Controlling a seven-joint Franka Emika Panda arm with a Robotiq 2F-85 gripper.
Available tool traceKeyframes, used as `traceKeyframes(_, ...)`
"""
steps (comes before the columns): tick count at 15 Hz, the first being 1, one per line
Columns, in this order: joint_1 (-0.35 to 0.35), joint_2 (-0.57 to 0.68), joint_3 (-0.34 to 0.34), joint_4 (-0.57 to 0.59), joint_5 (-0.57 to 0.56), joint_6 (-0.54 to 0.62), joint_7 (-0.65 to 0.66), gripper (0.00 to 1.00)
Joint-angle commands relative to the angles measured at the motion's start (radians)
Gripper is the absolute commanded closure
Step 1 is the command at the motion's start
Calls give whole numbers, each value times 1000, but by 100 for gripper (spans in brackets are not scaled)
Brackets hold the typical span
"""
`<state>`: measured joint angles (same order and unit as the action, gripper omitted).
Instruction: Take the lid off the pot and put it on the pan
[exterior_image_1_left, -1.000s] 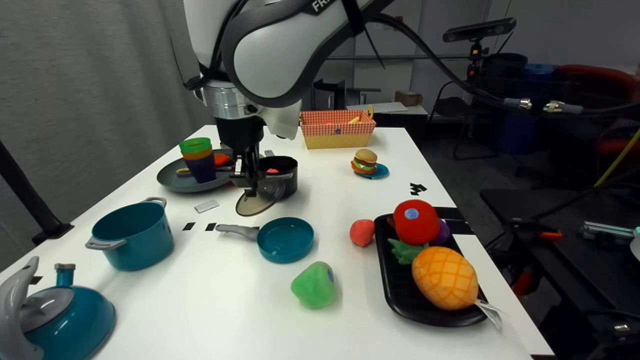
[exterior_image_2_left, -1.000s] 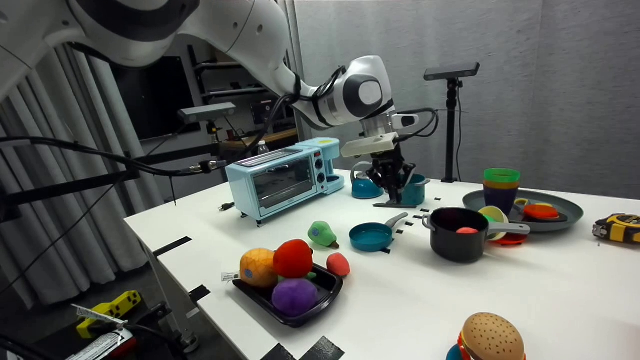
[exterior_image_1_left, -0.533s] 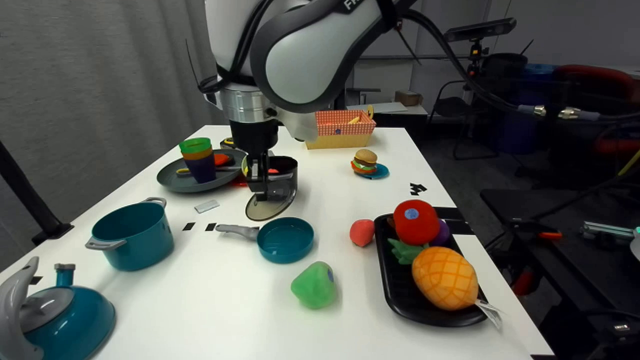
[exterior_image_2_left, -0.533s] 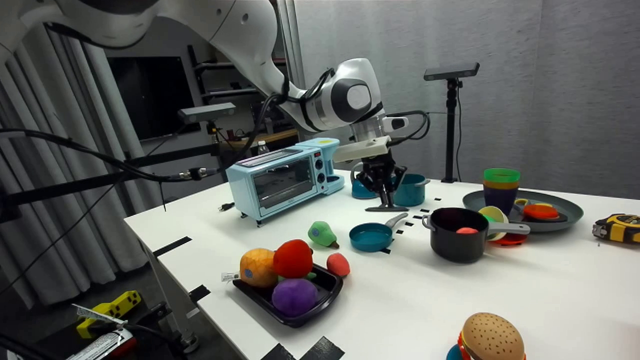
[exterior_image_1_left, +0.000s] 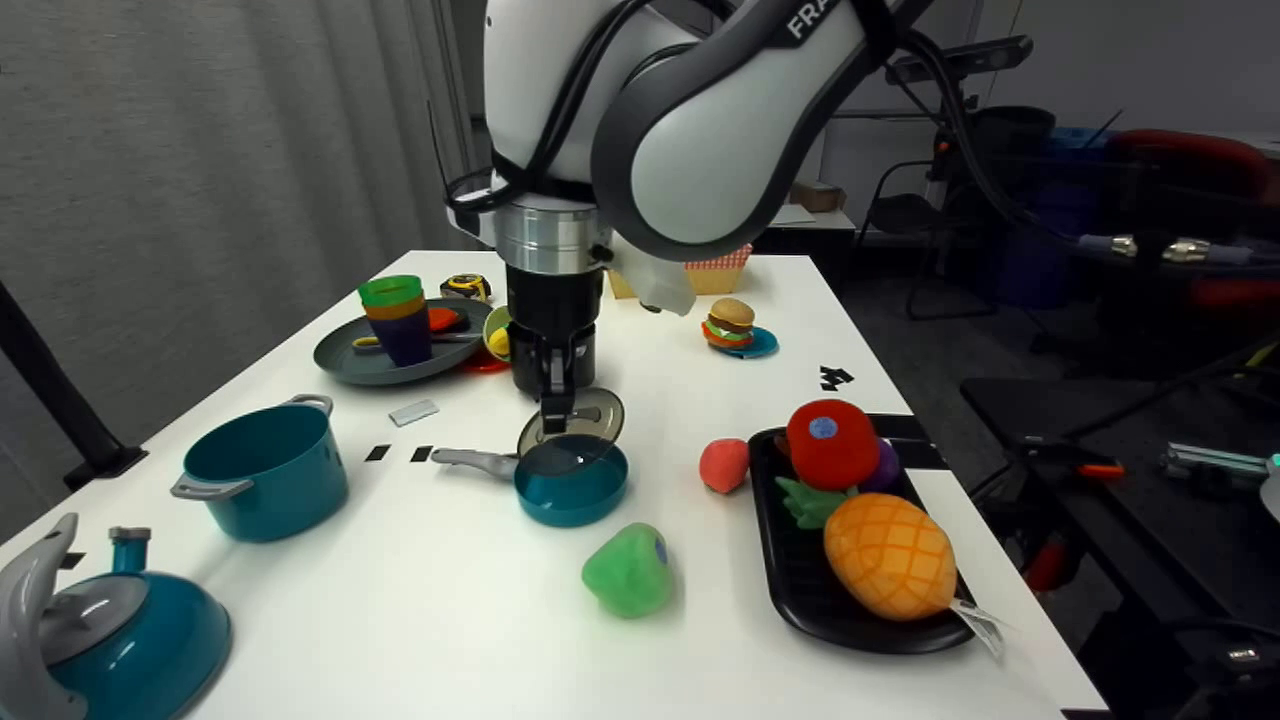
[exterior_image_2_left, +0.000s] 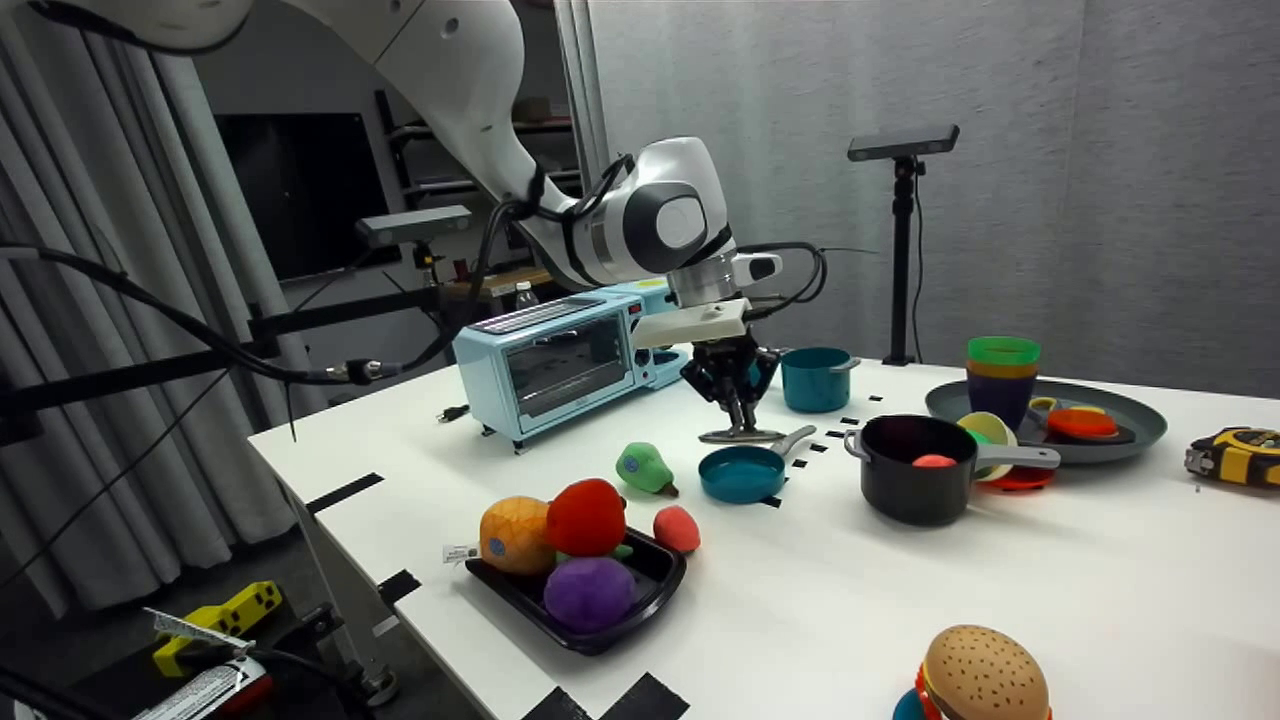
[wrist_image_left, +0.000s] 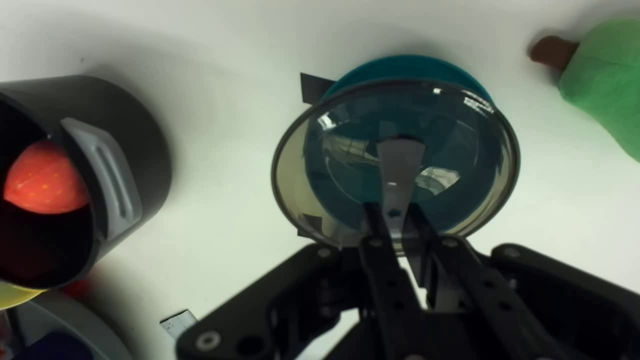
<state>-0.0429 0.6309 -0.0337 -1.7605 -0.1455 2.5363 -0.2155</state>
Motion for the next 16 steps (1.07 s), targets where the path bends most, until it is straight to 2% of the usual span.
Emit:
traceKeyframes(1, -26, -71, 24, -127, 4, 92, -31, 96)
traceKeyframes(6, -36, -78, 18, -182, 12, 217, -12, 96)
traceKeyframes(16, -56, -54, 42, -209, 45, 310, -2, 96)
